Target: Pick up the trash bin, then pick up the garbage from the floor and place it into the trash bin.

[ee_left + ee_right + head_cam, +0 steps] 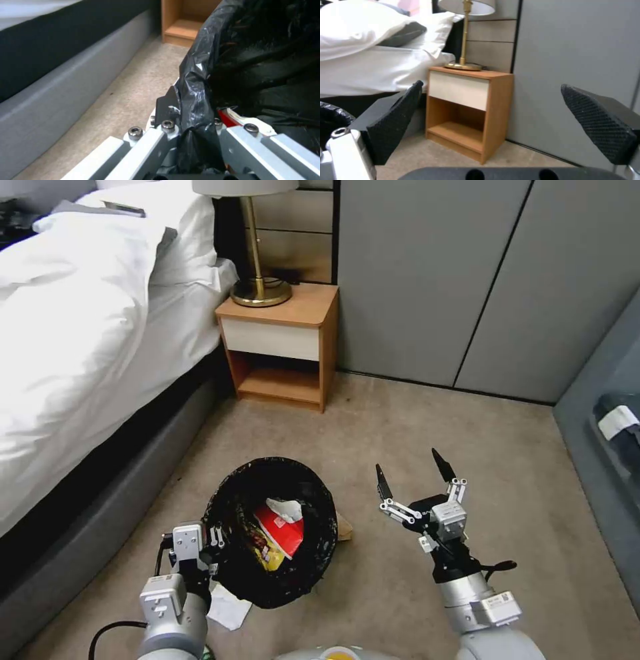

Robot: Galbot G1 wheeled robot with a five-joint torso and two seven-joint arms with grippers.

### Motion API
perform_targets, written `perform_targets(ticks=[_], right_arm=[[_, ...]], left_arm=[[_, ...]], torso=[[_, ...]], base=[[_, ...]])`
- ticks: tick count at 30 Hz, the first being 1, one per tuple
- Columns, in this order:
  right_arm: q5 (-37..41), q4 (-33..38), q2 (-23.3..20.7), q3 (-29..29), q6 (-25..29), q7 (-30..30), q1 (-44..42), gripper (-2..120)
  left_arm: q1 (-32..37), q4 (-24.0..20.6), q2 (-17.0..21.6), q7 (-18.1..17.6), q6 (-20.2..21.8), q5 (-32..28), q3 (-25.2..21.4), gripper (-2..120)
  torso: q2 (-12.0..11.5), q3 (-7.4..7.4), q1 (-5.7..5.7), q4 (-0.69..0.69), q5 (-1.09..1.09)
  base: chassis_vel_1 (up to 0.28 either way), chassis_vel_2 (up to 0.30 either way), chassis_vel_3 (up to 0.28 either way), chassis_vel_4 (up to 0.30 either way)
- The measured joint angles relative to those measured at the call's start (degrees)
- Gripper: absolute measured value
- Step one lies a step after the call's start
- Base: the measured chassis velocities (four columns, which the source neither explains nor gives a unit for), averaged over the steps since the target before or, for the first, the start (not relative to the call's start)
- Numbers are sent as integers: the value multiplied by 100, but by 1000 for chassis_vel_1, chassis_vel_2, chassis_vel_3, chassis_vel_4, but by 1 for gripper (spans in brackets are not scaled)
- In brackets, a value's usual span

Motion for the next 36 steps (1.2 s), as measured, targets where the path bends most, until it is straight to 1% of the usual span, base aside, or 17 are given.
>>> perform_targets(ticks=[11,17,27,28,30,32,34,35,36], right_arm=[[13,20,2,-23,-34,-37,41,100],[13,30,-2,-23,-34,-83,38,100],[29,9,-45,51,-34,-148,53,100],[61,-39,-72,72,-43,-207,95,100],[209,-269,-185,90,-218,-509,279,100],[236,-340,-214,79,-263,-579,332,100],[305,-746,-319,-47,-537,-817,662,100],[305,-746,-319,-47,-537,-817,662,100],[319,-905,-349,-99,-644,-881,782,100]], left_arm=[[-20,14,1,-2,9,-2,4,1],[-20,14,-4,-23,10,-8,0,1],[-1,-3,-6,-19,9,-8,14,1],[5,-19,-6,-19,8,-7,13,1],[14,-38,-10,-19,7,-4,12,1],[16,-42,-12,-19,7,-3,13,1],[25,-46,-24,-19,6,9,13,1],[25,-46,-24,-19,6,9,13,1],[27,-46,-27,-19,6,13,13,1]], torso=[[-1,0,0,-1,0],[-1,0,0,2,0],[-1,0,0,-2,0],[-1,0,0,-1,0],[-1,0,0,0,0],[-1,0,0,-1,0],[0,0,0,0,0],[0,0,0,0,0],[-1,0,0,0,0]], base=[[102,93,107,102],[125,106,102,109],[21,16,20,20],[0,0,0,0],[0,0,0,0],[0,0,0,0],[0,0,0,0],[0,0,0,0],[0,0,0,0]])
